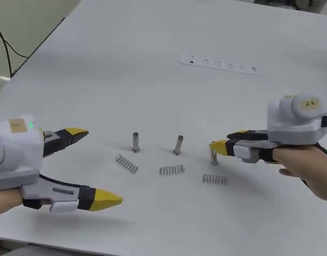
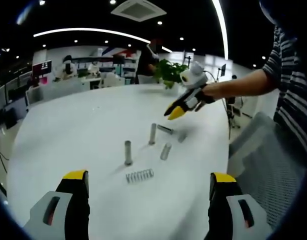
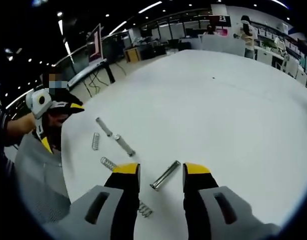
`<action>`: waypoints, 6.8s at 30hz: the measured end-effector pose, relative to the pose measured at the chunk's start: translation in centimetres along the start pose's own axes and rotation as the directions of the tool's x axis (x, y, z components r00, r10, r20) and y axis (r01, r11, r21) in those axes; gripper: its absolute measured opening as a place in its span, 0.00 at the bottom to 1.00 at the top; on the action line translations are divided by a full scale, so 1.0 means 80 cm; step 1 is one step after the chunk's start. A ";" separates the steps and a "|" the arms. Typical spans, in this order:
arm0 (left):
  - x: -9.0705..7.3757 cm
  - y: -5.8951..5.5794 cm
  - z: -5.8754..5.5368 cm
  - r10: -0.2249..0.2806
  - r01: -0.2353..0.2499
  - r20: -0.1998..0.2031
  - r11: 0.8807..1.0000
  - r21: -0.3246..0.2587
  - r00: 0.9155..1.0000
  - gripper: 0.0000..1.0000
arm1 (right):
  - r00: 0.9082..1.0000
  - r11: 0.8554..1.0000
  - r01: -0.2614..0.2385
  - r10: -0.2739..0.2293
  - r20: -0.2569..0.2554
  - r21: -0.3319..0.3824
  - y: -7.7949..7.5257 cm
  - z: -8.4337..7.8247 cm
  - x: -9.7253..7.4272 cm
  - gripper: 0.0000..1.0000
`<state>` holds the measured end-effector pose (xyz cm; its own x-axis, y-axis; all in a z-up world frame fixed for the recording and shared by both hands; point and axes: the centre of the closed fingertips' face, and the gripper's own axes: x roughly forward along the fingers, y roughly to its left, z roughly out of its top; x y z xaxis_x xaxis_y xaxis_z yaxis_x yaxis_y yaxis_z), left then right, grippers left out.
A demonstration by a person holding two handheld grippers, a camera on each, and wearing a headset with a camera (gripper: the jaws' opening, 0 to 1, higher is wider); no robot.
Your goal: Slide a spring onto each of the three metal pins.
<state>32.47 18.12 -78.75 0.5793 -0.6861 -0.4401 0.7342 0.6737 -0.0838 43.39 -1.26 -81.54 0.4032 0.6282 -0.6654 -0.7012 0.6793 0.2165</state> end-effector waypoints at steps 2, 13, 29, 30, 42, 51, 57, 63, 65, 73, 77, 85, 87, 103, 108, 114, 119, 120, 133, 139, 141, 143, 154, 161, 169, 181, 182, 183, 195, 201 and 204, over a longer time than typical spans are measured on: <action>0.000 0.000 -0.001 0.000 0.000 0.000 1.000 -0.002 1.000 0.98 | 1.000 1.000 0.010 -0.010 -0.022 0.020 -0.002 -0.005 0.004 0.29; 0.001 -0.003 -0.004 -0.004 0.004 -0.005 1.000 -0.007 1.000 0.98 | 0.996 0.994 0.041 -0.033 -0.083 0.102 -0.011 -0.015 0.026 0.20; -0.001 -0.005 -0.009 -0.002 0.002 -0.008 1.000 -0.019 1.000 0.98 | 0.976 0.988 0.133 -0.117 -0.183 0.081 -0.016 -0.029 0.048 0.08; 0.000 -0.007 -0.009 -0.005 0.005 -0.009 1.000 -0.020 1.000 0.98 | 0.975 0.987 0.134 -0.114 -0.193 0.092 -0.014 -0.029 0.049 0.07; 0.002 -0.011 -0.009 -0.014 0.014 -0.007 1.000 -0.024 1.000 0.98 | 0.976 0.985 0.140 -0.120 -0.179 0.100 -0.017 -0.031 0.042 0.05; 0.003 -0.011 -0.012 -0.014 0.013 -0.010 1.000 -0.027 1.000 0.97 | 0.989 0.990 0.117 -0.109 -0.097 0.083 -0.007 -0.021 0.025 0.05; 0.003 -0.011 -0.010 -0.015 0.015 -0.007 1.000 -0.025 1.000 0.97 | 0.992 0.991 0.112 -0.107 -0.065 0.076 -0.009 -0.019 0.015 0.05; 0.004 -0.010 -0.006 -0.014 0.014 -0.004 1.000 -0.017 1.000 0.97 | 0.994 0.992 0.109 -0.107 -0.029 0.064 -0.007 -0.016 0.009 0.05; 0.004 -0.011 -0.005 -0.016 0.016 -0.004 1.000 -0.017 1.000 0.97 | 0.994 0.992 0.107 -0.106 -0.019 0.059 -0.005 -0.015 0.007 0.05; 0.002 -0.014 0.003 -0.023 0.023 0.011 1.000 -0.020 1.000 0.97 | 0.993 0.993 0.114 -0.114 0.025 0.030 -0.004 -0.010 0.005 0.05; 0.000 -0.012 0.006 -0.020 0.021 0.014 1.000 -0.012 1.000 0.97 | 0.992 0.993 0.120 -0.120 0.030 0.008 -0.004 -0.010 0.005 0.05; 0.000 -0.008 0.007 -0.012 0.013 0.018 1.000 -0.016 1.000 0.97 | 0.993 0.993 0.117 -0.116 0.036 -0.022 -0.006 -0.006 0.007 0.05; 0.001 -0.009 0.007 -0.016 0.016 0.016 1.000 -0.016 1.000 0.97 | 0.993 0.993 0.117 -0.116 0.035 -0.023 -0.007 -0.006 0.007 0.05; 0.004 -0.011 0.006 -0.019 0.019 0.015 1.000 -0.021 1.000 0.97 | 0.992 0.988 0.125 -0.122 0.032 -0.087 -0.001 -0.013 -0.001 0.05; 0.003 -0.009 0.005 -0.015 0.016 0.018 1.000 -0.023 1.000 0.97 | 0.992 0.985 0.127 -0.125 0.025 -0.117 0.001 -0.015 -0.002 0.05; 0.002 -0.007 0.003 -0.012 0.013 0.017 1.000 -0.027 1.000 0.97 | 0.992 0.982 0.127 -0.125 0.025 -0.139 0.005 -0.016 -0.004 0.05; 0.002 -0.007 0.003 -0.015 0.016 0.015 1.000 -0.024 1.000 0.97 | 0.992 0.981 0.128 -0.126 0.020 -0.145 0.006 -0.016 -0.004 0.06; 0.003 -0.007 0.003 -0.015 0.015 0.016 1.000 -0.025 1.000 0.97 | 0.992 0.981 0.128 -0.126 0.019 -0.146 0.007 -0.016 -0.004 0.06; 0.003 -0.002 0.005 -0.008 0.009 0.024 1.000 -0.029 1.000 0.97 | 0.994 0.988 0.106 -0.104 0.028 -0.114 0.015 -0.015 -0.007 0.14; 0.001 0.001 0.005 -0.003 0.004 0.023 0.999 -0.032 1.000 0.97 | 0.992 0.986 0.119 -0.114 0.044 -0.115 0.013 -0.012 -0.012 0.23; 0.001 0.001 0.005 -0.004 0.004 0.024 1.000 -0.031 1.000 0.97 | 0.992 0.986 0.122 -0.117 0.047 -0.116 0.012 -0.011 -0.014 0.24; 0.001 0.000 0.005 -0.005 0.006 0.022 0.999 -0.032 1.000 0.97 | 0.992 0.986 0.124 -0.119 0.049 -0.115 0.011 -0.011 -0.016 0.26; 0.002 0.000 0.009 -0.005 0.006 0.030 0.999 -0.031 1.000 0.98 | 0.990 0.985 0.127 -0.120 0.073 -0.115 0.007 -0.006 -0.024 0.30; 0.001 0.002 0.008 -0.006 0.007 0.026 1.000 -0.029 1.000 0.98 | 0.990 0.980 0.122 -0.110 0.085 -0.154 0.009 -0.001 -0.036 0.32; -0.003 0.007 0.009 -0.001 0.001 0.024 1.000 -0.026 1.000 0.98 | 0.991 0.921 0.127 -0.132 0.011 -0.368 0.007 -0.011 -0.049 0.32; -0.001 0.005 0.011 -0.009 0.009 0.019 1.000 -0.020 1.000 0.98 | 0.991 0.853 0.014 -0.080 -0.104 -0.522 0.031 -0.044 -0.045 0.30; -0.001 0.004 0.011 -0.010 0.010 0.020 1.000 -0.021 1.000 0.97 | 0.990 0.845 -0.009 -0.066 -0.122 -0.535 0.035 -0.048 -0.043 0.29; -0.001 0.004 0.011 -0.010 0.010 0.019 1.000 -0.022 1.000 0.97 | 0.990 0.842 -0.020 -0.060 -0.130 -0.539 0.036 -0.051 -0.042 0.29; -0.004 0.003 0.004 -0.002 0.002 0.004 1.000 -0.021 1.000 0.98 | 0.967 0.766 -0.171 0.011 -0.253 -0.620 0.053 -0.077 -0.028 0.24; -0.006 0.003 0.002 0.000 0.000 0.004 1.000 -0.026 1.000 0.98 | 0.953 0.737 -0.213 0.013 -0.302 -0.642 0.051 -0.089 -0.021 0.19; -0.006 0.002 0.002 -0.001 0.002 0.005 1.000 -0.029 1.000 0.97 | 0.951 0.733 -0.220 0.014 -0.309 -0.644 0.048 -0.090 -0.018 0.17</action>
<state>32.34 18.49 -78.45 0.5801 -0.6885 -0.4353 0.7246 0.6803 -0.1104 35.91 -2.26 -84.88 0.1924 0.4897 -0.8504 -0.9811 0.1158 -0.1552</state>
